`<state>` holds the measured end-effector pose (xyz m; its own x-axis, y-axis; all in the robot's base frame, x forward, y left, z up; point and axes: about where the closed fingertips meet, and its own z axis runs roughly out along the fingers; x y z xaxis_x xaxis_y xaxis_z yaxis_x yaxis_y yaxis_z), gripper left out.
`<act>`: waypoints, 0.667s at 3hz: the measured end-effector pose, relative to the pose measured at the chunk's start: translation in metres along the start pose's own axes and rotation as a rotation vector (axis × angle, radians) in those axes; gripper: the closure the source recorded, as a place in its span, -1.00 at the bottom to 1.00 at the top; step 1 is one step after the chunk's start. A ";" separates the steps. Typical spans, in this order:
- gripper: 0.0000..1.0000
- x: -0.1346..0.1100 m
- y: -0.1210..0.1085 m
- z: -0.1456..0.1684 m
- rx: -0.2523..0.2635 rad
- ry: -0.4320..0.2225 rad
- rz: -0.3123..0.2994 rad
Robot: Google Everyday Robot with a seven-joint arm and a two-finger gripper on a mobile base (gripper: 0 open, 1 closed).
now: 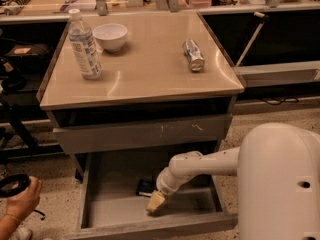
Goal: Pick rxbar blueberry from middle drawer and place on counter
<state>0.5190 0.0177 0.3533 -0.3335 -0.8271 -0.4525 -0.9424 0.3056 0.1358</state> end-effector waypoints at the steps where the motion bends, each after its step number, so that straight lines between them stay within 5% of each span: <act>1: -0.16 0.000 0.000 0.000 0.000 0.000 0.000; 2: 0.30 0.000 0.000 0.000 0.000 0.000 0.000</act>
Offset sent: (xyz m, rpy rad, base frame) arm 0.0000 0.0000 0.0000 0.0000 0.0000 0.0000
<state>0.5189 0.0177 0.3533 -0.3335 -0.8271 -0.4525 -0.9424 0.3056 0.1359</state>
